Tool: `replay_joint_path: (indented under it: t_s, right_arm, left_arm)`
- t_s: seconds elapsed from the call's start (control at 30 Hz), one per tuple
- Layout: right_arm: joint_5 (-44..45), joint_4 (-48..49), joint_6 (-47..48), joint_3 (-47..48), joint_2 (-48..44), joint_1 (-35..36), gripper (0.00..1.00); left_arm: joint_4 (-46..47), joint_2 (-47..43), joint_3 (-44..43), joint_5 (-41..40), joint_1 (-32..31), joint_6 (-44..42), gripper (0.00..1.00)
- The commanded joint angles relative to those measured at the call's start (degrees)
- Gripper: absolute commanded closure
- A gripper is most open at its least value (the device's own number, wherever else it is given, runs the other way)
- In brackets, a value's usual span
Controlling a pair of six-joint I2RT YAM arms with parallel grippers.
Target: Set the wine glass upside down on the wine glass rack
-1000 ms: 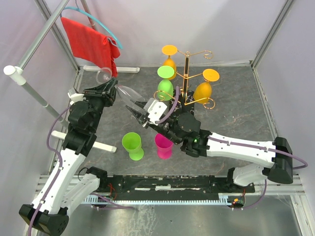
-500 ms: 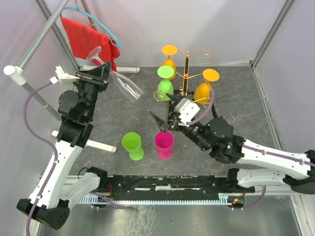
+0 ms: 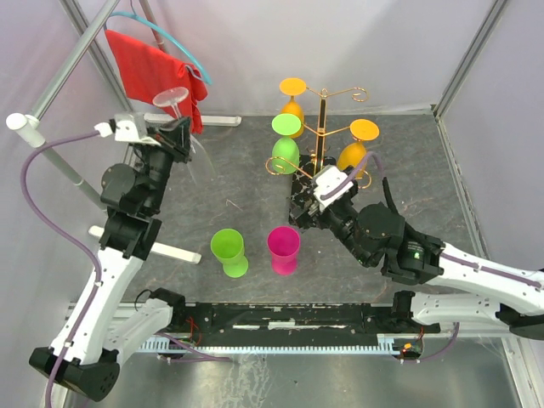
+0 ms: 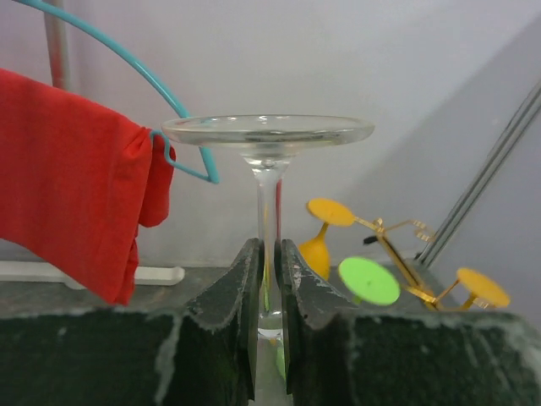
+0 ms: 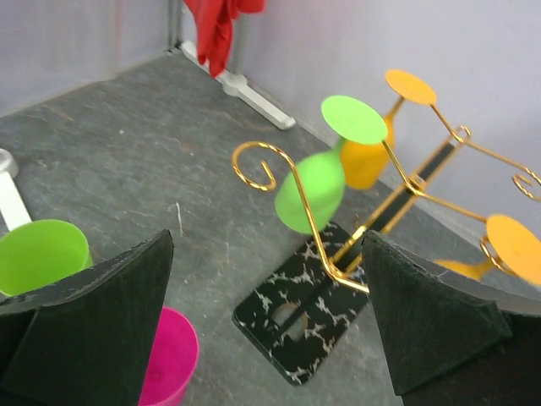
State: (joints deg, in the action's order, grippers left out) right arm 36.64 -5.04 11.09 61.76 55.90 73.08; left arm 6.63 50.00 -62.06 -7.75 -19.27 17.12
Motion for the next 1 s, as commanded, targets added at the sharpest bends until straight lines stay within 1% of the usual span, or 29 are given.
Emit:
replay_joint_path:
  t_s: [0.0, 0.03, 0.13, 0.2, 0.33, 0.43, 0.5, 0.67, 0.77, 0.97]
  right_arm:
    - [8.42, -7.01, -5.00, 4.72, -3.67, 0.30, 0.00]
    - [9.27, -8.10, -5.51, 5.03, -4.19, 0.31, 0.00]
    - [11.17, -11.30, -6.86, 5.56, -5.89, 0.31, 0.00]
    - [12.16, -12.84, -7.19, 5.37, -6.80, 0.31, 0.00]
    - [16.01, -16.30, -6.45, 5.44, -7.25, 0.25, 0.00]
    - [19.82, -19.70, -7.23, 6.67, -7.27, 0.26, 0.00]
    - [20.89, -21.52, -8.56, 7.28, -7.77, 0.30, 0.00]
    - [22.74, -24.58, -11.26, 7.15, -9.59, 0.31, 0.00]
    - [23.56, -26.12, -11.92, 7.06, -10.20, 0.29, 0.00]
    - [23.32, -27.24, -12.40, 6.83, -10.56, 0.23, 0.00]
  left_arm:
    - [9.40, -3.47, 8.41, 7.84, -0.16, -17.52, 0.97]
    - [11.89, -4.16, 11.19, 8.47, -0.16, -18.43, 0.97]
    - [23.45, -5.33, 19.91, 10.70, -0.15, -19.91, 0.97]
    - [30.44, -5.46, 24.79, 13.15, -0.16, -19.17, 0.97]
    - [37.95, -4.90, 30.09, 18.70, -0.24, -17.44, 0.97]
    - [39.49, -4.61, 31.13, 22.18, -0.86, -14.94, 0.97]
    - [39.45, -4.43, 32.02, 23.26, -2.75, -15.15, 0.97]
    - [39.59, -3.03, 34.59, 20.46, -11.29, -19.22, 0.97]
    - [41.27, -1.56, 35.79, 18.25, -15.02, -20.54, 0.97]
    - [50.01, 3.59, 38.48, 16.98, -17.62, -20.64, 0.97]
